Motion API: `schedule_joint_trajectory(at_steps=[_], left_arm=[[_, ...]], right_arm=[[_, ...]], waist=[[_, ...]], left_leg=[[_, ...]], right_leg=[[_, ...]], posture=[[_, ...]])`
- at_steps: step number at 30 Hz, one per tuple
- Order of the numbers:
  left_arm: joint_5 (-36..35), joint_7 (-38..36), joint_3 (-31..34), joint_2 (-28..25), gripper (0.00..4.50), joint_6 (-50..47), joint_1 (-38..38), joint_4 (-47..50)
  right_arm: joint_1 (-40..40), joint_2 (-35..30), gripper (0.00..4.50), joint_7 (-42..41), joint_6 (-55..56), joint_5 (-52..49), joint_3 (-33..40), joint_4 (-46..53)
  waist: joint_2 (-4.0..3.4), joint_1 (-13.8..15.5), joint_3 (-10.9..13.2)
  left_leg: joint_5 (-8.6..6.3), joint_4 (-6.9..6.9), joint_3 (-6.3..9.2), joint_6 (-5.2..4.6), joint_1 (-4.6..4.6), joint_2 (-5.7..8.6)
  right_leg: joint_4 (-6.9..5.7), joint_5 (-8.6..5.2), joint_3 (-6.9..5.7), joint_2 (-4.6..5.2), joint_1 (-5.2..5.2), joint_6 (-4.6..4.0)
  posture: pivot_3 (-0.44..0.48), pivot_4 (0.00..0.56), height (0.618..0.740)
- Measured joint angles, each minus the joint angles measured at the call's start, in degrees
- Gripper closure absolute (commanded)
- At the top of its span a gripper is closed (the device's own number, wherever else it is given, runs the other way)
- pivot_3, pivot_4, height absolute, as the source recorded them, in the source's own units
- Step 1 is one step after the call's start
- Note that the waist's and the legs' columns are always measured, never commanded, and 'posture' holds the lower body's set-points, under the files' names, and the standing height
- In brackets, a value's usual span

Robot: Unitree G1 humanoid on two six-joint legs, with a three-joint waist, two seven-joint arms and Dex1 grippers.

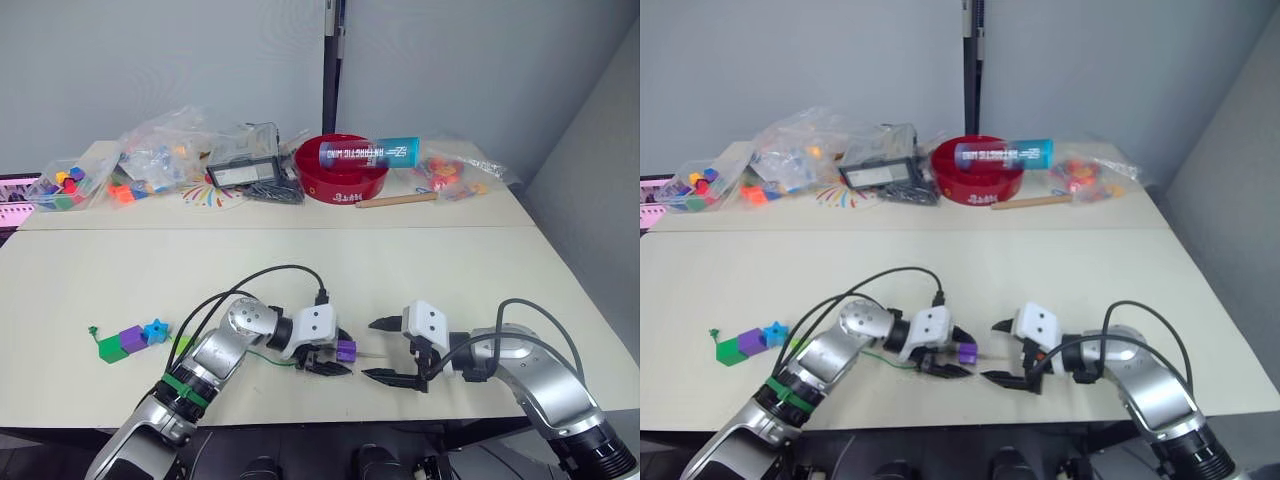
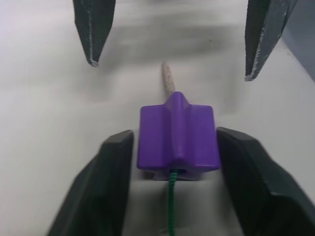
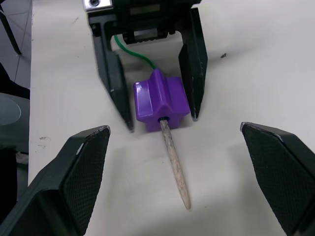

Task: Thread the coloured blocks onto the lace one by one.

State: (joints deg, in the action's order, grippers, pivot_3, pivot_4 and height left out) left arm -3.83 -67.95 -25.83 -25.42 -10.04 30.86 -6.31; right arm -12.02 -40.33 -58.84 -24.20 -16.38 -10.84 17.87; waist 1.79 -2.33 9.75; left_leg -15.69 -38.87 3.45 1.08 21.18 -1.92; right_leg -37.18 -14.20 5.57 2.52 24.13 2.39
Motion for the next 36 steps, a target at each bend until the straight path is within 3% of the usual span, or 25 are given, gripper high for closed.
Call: schedule_joint_trajectory(at_steps=[1,8,22,36], left_arm=[[0.1,0.07,0.04,0.09,3.11,0.12,0.07,-0.09],[0.93,-0.28,0.03,0.07,3.13,1.25,0.09,-0.14],[1.09,-0.66,0.04,0.01,3.13,1.39,0.09,-0.13],[0.68,-1.6,0.67,-3.09,3.13,1.24,-1.0,2.19]], right_arm=[[0.0,0.0,0.0,0.01,0.0,0.12,-0.06,-0.15],[-0.12,0.54,0.0,0.08,0.44,1.51,-1.36,-0.98],[-0.56,0.65,4.5,-0.14,2.82,4.13,-2.38,-4.09],[-0.58,0.28,4.5,-1.35,3.98,4.27,-2.36,-4.54]], waist=[[0.0,-0.01,0.0],[0.0,-0.01,0.0],[0.0,-0.03,0.0],[0.0,-0.15,0.0]], left_leg=[[0.0,0.0,0.0,0.0,0.0,0.0],[0.0,0.0,0.0,0.0,0.0,0.0],[0.0,0.0,0.0,0.0,0.0,0.0],[0.0,0.01,0.0,0.0,-0.02,-0.02]], right_leg=[[0.0,0.0,0.0,0.0,0.0,0.0],[0.0,0.0,0.0,0.0,0.0,0.0],[0.0,0.0,0.0,0.0,0.0,0.0],[-0.01,0.0,0.0,-0.01,0.0,0.0]], posture=[[0.0,0.15,0.74],[0.0,0.15,0.74],[0.0,0.15,0.74],[0.0,0.15,0.74]])
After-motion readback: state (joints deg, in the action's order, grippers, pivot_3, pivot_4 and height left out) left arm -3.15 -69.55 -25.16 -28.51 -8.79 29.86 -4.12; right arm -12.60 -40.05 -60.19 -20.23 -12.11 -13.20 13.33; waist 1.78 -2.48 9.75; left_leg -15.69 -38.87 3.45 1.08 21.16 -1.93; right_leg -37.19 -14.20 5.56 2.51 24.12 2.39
